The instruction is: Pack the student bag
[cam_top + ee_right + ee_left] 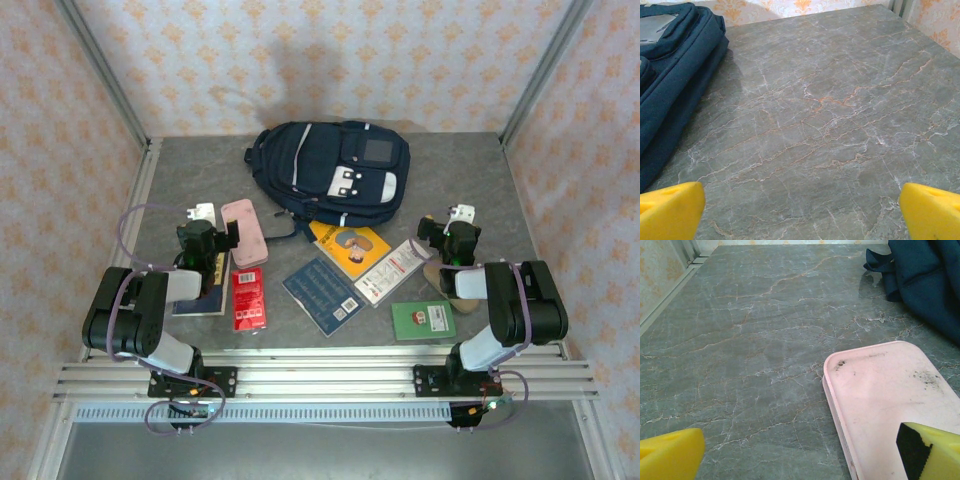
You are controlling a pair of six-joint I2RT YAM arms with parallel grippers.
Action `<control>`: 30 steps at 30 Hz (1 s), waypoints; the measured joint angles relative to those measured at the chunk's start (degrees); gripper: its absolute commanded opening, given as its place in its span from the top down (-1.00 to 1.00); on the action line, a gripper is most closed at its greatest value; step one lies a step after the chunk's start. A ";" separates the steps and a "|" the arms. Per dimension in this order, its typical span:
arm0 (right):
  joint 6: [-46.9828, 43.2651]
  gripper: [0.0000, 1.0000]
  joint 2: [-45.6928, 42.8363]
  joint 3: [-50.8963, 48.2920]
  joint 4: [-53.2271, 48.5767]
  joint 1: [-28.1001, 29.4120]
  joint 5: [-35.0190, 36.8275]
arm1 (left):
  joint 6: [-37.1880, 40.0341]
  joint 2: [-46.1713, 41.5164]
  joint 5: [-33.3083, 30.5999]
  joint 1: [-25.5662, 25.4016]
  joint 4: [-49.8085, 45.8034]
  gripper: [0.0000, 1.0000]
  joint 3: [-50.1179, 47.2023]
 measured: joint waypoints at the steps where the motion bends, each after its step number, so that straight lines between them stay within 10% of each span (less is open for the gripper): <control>1: -0.02 -0.99 0.00 0.00 0.02 0.00 -0.20 | 0.02 0.00 0.02 0.00 0.02 -1.00 0.00; 10: 0.22 -0.99 -20.72 -0.50 -13.22 4.13 1.53 | 1.09 -14.40 -1.99 -3.72 -17.14 -1.00 7.34; 22: 4.55 -0.99 -37.77 30.71 -46.27 36.28 7.41 | -9.49 -36.83 4.07 -25.05 -52.22 -1.00 31.87; 30: 13.99 -0.99 -35.98 40.68 -63.71 34.97 4.68 | -23.56 -34.77 1.33 -25.86 -77.46 -1.00 40.94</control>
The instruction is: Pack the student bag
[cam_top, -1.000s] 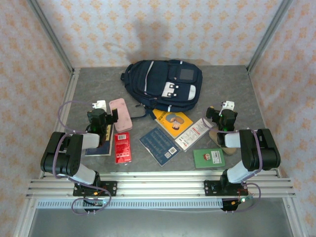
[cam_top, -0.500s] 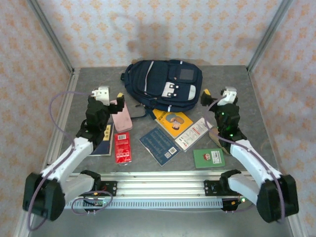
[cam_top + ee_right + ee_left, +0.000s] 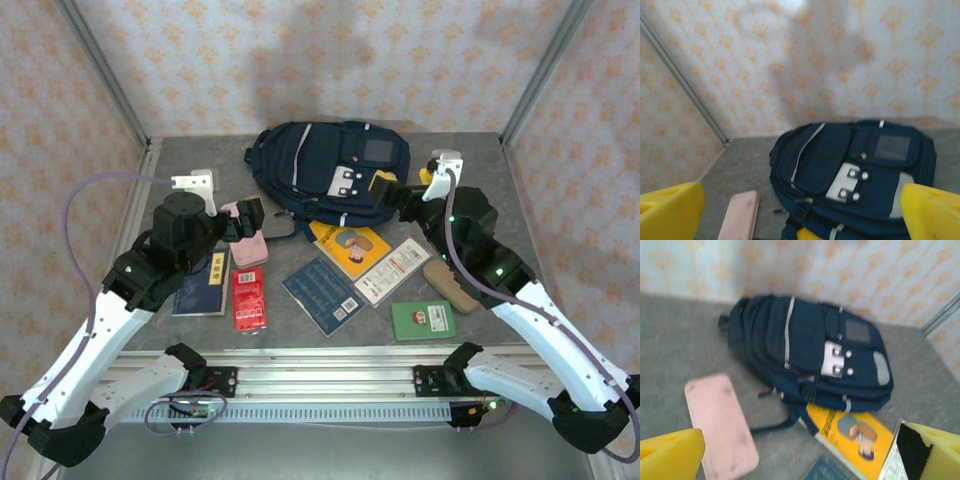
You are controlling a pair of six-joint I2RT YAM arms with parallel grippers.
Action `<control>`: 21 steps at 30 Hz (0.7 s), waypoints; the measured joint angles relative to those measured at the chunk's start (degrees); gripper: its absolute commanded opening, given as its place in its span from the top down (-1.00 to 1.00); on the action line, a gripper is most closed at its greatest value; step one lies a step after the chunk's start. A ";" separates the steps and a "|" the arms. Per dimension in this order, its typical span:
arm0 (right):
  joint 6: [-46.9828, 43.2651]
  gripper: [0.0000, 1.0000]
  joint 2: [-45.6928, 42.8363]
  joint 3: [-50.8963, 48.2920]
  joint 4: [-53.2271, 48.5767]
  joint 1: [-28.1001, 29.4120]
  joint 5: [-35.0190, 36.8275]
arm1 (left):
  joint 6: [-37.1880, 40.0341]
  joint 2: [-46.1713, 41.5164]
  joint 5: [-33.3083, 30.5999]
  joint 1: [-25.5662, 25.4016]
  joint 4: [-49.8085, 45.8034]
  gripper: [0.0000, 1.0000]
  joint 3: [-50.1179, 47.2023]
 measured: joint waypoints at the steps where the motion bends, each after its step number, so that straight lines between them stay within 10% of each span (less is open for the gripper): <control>1: 2.19 -0.99 0.70 -0.63 -0.85 -1.01 -0.76 | -1.57 0.44 0.39 0.07 -1.03 -1.00 -0.92; 10: 35.98 -0.47 16.90 -7.80 -2.56 -2.08 1.20 | -8.70 4.02 3.58 1.55 -4.20 -1.00 -6.86; 21: 66.47 -0.49 39.56 -2.16 -1.92 -2.12 2.82 | -9.49 1.44 3.93 1.64 -6.36 -1.00 -9.99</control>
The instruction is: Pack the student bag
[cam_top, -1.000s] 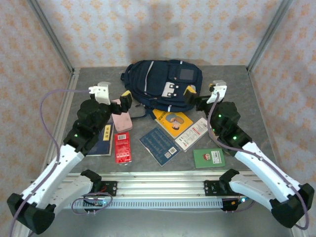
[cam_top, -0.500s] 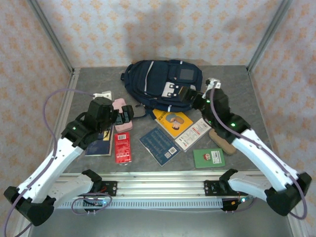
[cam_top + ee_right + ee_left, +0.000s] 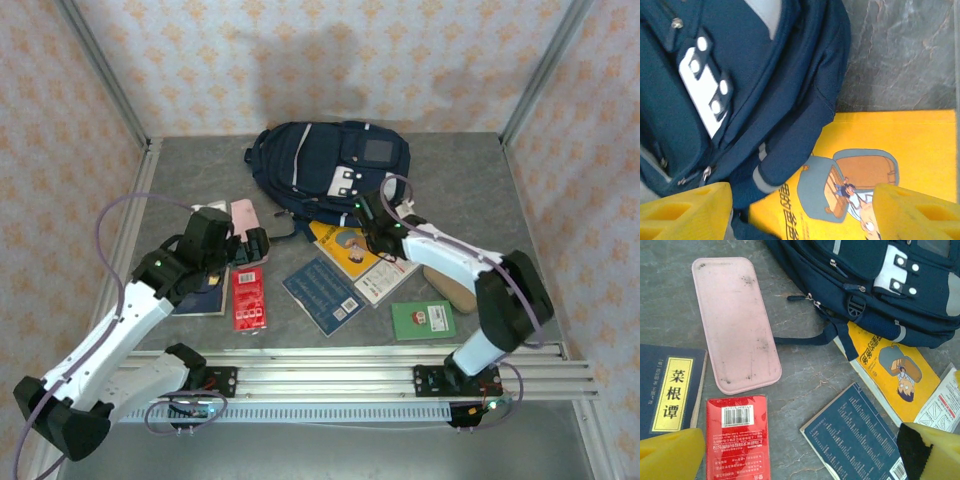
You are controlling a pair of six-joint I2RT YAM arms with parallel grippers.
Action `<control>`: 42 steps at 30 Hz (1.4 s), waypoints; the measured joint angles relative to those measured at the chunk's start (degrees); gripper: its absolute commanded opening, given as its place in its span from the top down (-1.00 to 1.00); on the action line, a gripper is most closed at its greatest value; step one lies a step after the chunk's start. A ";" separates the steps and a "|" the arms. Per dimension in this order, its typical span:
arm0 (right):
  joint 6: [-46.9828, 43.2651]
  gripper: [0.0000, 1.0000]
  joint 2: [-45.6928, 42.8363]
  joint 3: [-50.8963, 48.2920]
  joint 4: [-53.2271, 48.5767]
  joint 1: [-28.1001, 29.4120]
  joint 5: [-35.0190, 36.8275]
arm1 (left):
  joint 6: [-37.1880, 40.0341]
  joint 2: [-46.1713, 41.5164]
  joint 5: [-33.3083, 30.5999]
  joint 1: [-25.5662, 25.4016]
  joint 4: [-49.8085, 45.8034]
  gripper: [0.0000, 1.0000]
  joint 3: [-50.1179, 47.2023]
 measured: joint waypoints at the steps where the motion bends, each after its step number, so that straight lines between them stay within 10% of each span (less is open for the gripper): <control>1: 1.60 -0.48 1.95 1.07 0.31 0.00 -0.11 | 0.02 -0.70 -0.33 0.00 -0.31 -1.00 0.00; 9: 8.13 -0.24 14.95 9.40 4.72 -1.16 -1.14 | 0.00 -2.78 -1.05 0.00 -0.72 -1.00 -0.02; 15: 9.53 1.00 19.28 11.06 7.45 -4.55 -4.55 | -0.02 -2.78 -1.53 0.00 -1.09 -1.00 -0.02; 34: -24.30 1.00 2.29 9.14 -2.86 -27.85 -23.61 | -0.02 -3.32 -4.31 0.37 -1.20 -1.00 -0.13; 38: -30.49 0.14 1.18 7.34 -7.74 -30.71 -22.45 | -0.04 -3.34 -4.31 0.37 -1.20 -1.00 -0.13; 42: -36.39 -0.14 -0.46 6.01 -11.15 -29.88 -17.81 | -0.17 -3.72 -4.22 0.37 -1.16 -1.00 -0.68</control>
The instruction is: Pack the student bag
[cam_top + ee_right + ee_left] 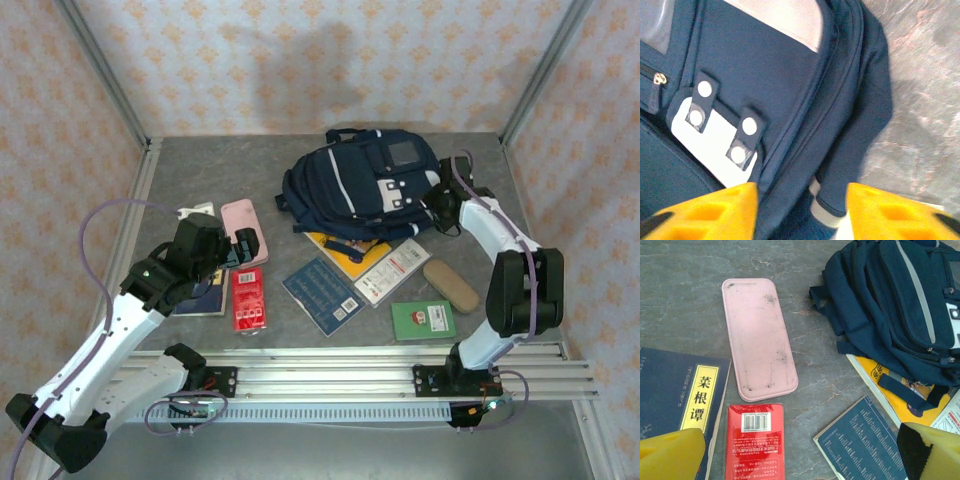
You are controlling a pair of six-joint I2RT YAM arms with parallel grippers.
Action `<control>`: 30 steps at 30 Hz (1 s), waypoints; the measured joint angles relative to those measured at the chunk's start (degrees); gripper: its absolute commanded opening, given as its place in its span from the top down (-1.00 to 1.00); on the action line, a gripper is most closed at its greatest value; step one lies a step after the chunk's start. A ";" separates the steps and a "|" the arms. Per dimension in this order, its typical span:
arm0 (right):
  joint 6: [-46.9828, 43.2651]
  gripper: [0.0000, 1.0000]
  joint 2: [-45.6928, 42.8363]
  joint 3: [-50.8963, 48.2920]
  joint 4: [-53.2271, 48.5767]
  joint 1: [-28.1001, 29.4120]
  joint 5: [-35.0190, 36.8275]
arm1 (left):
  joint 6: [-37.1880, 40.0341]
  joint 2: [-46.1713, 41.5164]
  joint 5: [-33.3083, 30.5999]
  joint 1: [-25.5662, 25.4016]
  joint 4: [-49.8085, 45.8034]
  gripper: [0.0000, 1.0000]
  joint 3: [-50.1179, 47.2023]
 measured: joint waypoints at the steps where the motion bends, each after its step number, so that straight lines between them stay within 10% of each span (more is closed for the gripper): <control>1: -2.32 -0.16 -0.50 0.07 -0.13 0.92 1.29 | -0.02 -0.09 0.02 0.00 -0.02 -1.00 -0.11; 9: -20.15 -0.15 -0.42 4.24 6.49 11.82 -5.92 | 0.00 -1.07 1.29 0.00 0.20 -0.96 -1.62; 20: -36.04 -0.15 23.45 27.67 1.84 14.91 -19.04 | 0.13 -1.27 9.20 0.00 2.97 -0.89 -3.89; 30: -38.42 0.54 32.37 30.51 0.13 14.95 -31.69 | -0.07 -0.50 14.64 0.00 6.45 -0.85 -6.84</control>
